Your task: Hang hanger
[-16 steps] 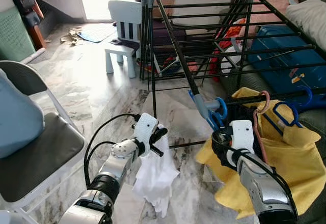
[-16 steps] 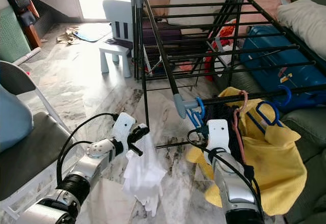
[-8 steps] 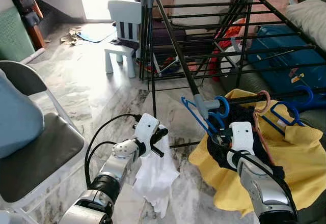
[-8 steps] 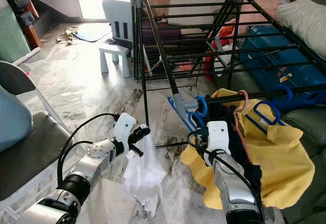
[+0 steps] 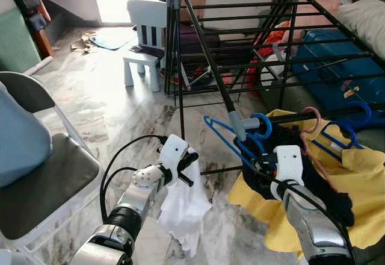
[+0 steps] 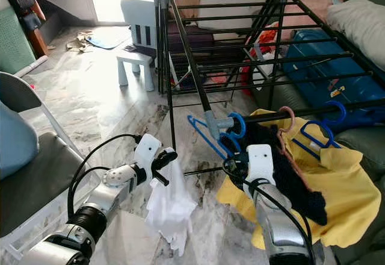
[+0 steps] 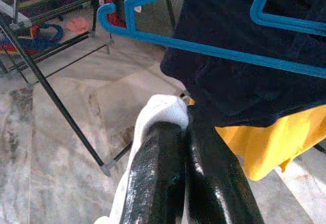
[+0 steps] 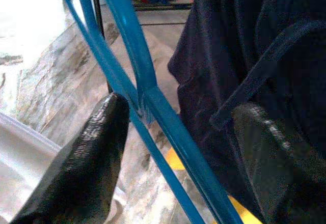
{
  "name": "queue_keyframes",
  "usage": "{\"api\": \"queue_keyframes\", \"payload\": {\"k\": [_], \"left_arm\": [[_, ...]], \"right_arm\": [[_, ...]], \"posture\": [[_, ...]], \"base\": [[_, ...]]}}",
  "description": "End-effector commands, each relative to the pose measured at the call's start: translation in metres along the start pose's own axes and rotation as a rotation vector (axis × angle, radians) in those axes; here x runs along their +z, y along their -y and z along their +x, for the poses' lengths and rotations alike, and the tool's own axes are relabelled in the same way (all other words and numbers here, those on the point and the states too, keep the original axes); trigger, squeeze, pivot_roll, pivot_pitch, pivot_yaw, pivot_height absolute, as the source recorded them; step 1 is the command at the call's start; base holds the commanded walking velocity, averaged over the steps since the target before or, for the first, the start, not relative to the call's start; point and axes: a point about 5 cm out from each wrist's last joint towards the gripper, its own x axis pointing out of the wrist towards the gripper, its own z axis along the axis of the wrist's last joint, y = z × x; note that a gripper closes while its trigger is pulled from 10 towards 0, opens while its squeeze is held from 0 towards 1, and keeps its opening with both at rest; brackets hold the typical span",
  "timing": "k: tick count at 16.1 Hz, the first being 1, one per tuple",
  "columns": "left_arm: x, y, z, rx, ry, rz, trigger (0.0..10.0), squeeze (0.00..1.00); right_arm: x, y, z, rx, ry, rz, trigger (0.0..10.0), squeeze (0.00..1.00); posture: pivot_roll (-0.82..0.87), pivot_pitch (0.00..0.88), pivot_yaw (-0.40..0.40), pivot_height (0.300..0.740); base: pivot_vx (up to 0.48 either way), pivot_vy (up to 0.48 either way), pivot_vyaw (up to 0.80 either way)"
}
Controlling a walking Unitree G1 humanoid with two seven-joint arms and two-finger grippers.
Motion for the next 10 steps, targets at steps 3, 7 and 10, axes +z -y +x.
{"api": "queue_keyframes", "payload": {"k": [3,7,10], "left_arm": [[0.003,-0.001,0.001,0.0,-0.001,0.019,10.0,0.0],[0.003,-0.001,0.001,0.001,-0.001,0.023,10.0,0.0],[0.003,-0.001,0.002,0.001,-0.002,0.023,10.0,0.0]], "right_arm": [[0.007,0.002,-0.007,-0.014,0.055,-0.044,10.0,0.21],[0.006,0.009,-0.02,0.021,0.035,-0.088,10.0,0.0],[0.003,0.019,-0.029,0.059,0.013,-0.131,10.0,0.0]], "posture": [[-0.03,0.0,-0.041,0.74],[-0.03,0.0,-0.043,0.74],[-0.03,0.0,-0.043,0.74]], "base": [[0.0,0.0,0.0],[0.0,0.0,0.0],[0.0,0.0,0.0]]}}
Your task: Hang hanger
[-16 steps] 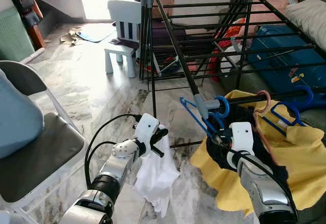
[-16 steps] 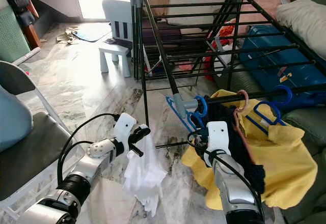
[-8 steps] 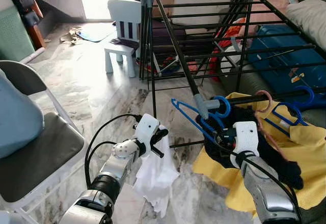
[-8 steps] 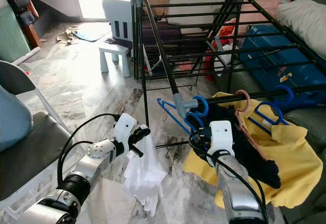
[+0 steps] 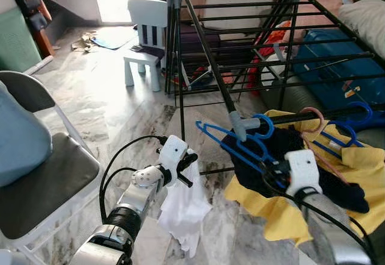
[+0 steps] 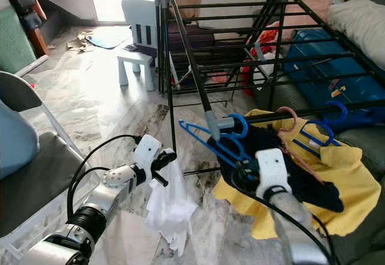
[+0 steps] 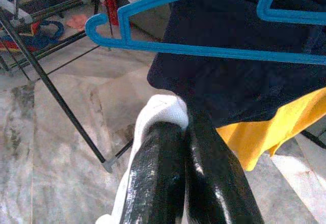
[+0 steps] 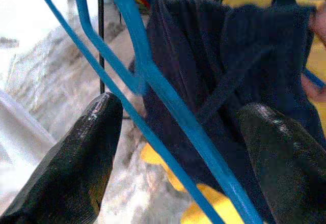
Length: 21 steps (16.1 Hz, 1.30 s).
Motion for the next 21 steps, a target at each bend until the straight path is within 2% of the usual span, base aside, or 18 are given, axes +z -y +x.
{"api": "queue_keyframes", "payload": {"k": [1,3,8,15,21], "left_arm": [[0.005,0.0,0.002,-0.001,0.009,0.018,10.0,0.0],[0.005,0.001,0.003,-0.005,0.007,0.021,10.0,0.0],[0.004,0.0,0.002,-0.001,0.001,0.027,10.0,0.0],[0.005,0.0,0.003,-0.006,-0.002,0.034,10.0,0.0],[0.006,0.001,0.004,-0.007,-0.005,0.039,10.0,0.0]], "right_arm": [[0.004,0.002,-0.003,0.019,0.013,-0.011,10.0,0.0],[0.003,0.005,-0.005,0.046,-0.003,-0.003,10.0,0.0],[0.002,-0.002,-0.009,0.147,-0.023,0.005,10.0,0.0],[0.0,0.005,-0.011,0.114,-0.037,-0.002,10.0,0.0],[-0.01,0.0,-0.003,0.105,-0.087,0.021,10.0,0.0]], "posture": [[-0.03,0.0,-0.042,0.74],[-0.03,0.0,-0.042,0.74],[-0.03,0.0,-0.04,0.74],[-0.03,0.0,-0.033,0.74],[-0.03,0.0,-0.033,0.74]], "base": [[0.0,0.0,0.0],[0.0,0.0,0.0],[0.0,0.0,0.0],[0.0,0.0,0.0],[0.0,0.0,0.0]]}}
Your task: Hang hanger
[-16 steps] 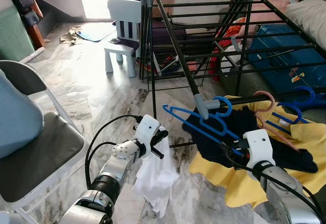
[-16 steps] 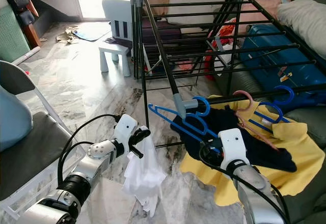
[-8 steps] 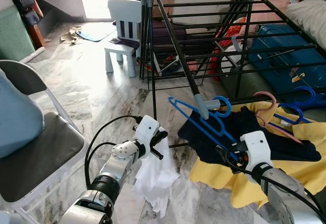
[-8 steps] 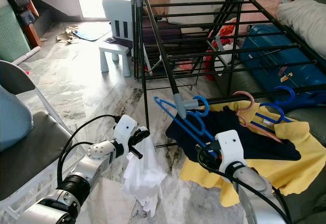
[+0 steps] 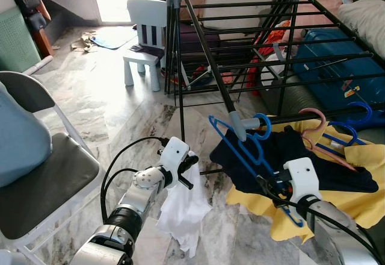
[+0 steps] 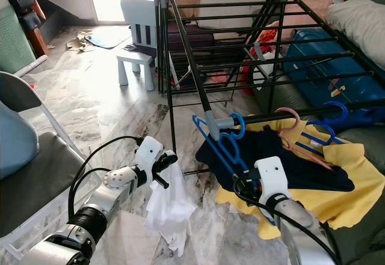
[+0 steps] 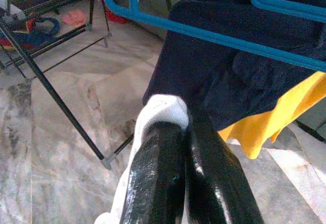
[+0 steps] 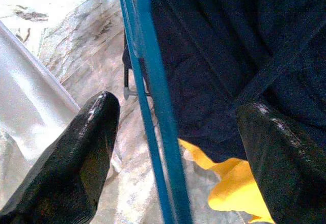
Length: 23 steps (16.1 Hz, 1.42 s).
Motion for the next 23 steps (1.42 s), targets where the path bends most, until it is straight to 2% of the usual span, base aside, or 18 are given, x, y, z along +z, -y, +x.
{"api": "queue_keyframes", "payload": {"k": [1,9,23], "left_arm": [[0.008,-0.001,0.003,0.001,0.012,0.026,10.0,0.0],[0.009,0.001,0.005,-0.003,0.013,0.026,10.0,0.0],[0.006,0.001,0.004,-0.001,0.007,0.025,10.0,0.0]], "right_arm": [[0.001,0.003,0.002,-0.016,-0.009,0.009,0.0,0.0],[0.006,-0.001,0.019,-0.027,0.007,0.039,0.0,0.0],[0.005,-0.002,0.018,-0.036,0.022,0.033,0.0,0.0]], "posture": [[-0.03,0.0,-0.033,0.74],[-0.03,0.0,-0.034,0.74],[-0.03,0.0,-0.034,0.74]], "base": [[0.0,0.0,0.0],[0.0,0.0,0.0],[0.0,0.0,0.0]]}}
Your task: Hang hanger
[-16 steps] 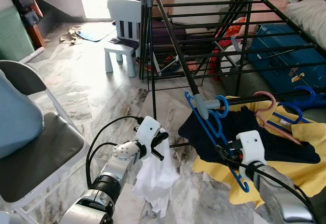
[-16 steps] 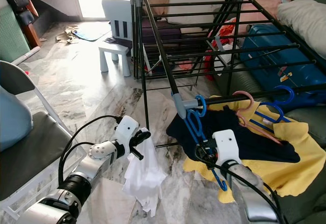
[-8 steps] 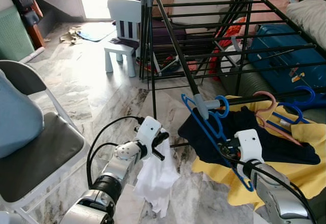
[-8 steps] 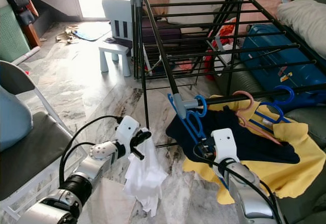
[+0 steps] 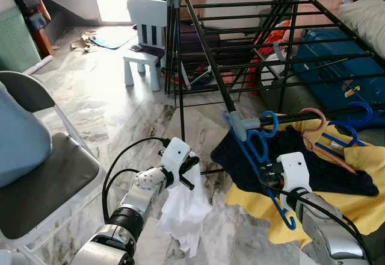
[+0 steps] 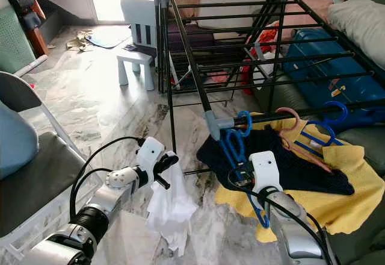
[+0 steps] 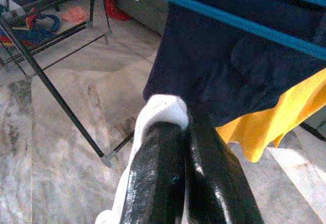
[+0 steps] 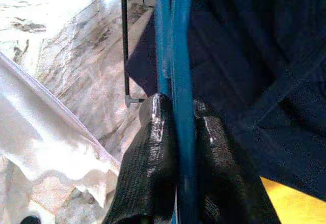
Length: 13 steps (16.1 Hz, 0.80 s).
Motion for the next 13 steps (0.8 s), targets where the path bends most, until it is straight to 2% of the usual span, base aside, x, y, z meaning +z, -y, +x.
{"api": "queue_keyframes", "payload": {"k": [1,5,7,10,12,13], "left_arm": [[0.008,-0.001,0.002,-0.006,0.017,0.028,10.0,0.0],[0.009,-0.004,0.0,-0.004,0.039,0.012,10.0,0.0],[0.012,-0.005,-0.001,-0.001,0.06,0.024,10.0,0.0],[0.01,-0.01,-0.005,0.013,0.059,0.034,10.0,0.0],[0.01,-0.012,-0.008,0.019,0.072,0.031,10.0,0.0],[0.011,-0.013,-0.008,0.024,0.077,0.035,10.0,0.0]], "right_arm": [[0.0,0.003,-0.001,-0.017,0.004,-0.005,0.0,0.0],[0.002,0.003,-0.005,-0.032,0.024,-0.016,0.0,0.0],[0.009,0.002,-0.01,-0.059,0.071,-0.019,0.0,0.0],[0.016,-0.001,-0.022,-0.09,0.146,-0.016,0.0,0.0],[0.009,-0.007,-0.042,-0.111,0.179,0.002,0.0,0.0],[0.002,-0.012,-0.047,-0.102,0.167,0.024,1.3,0.0]], "posture": [[-0.03,0.0,-0.035,0.74],[-0.03,0.0,-0.042,0.74],[-0.03,0.0,-0.045,0.74],[-0.03,0.0,-0.047,0.74],[-0.02,0.0,-0.046,0.74],[-0.02,0.0,-0.046,0.74]], "base": [[0.0,0.0,0.0],[0.0,0.0,0.0],[0.0,0.0,0.0],[0.0,0.0,0.0],[0.0,0.0,0.0],[0.0,0.0,0.0]]}}
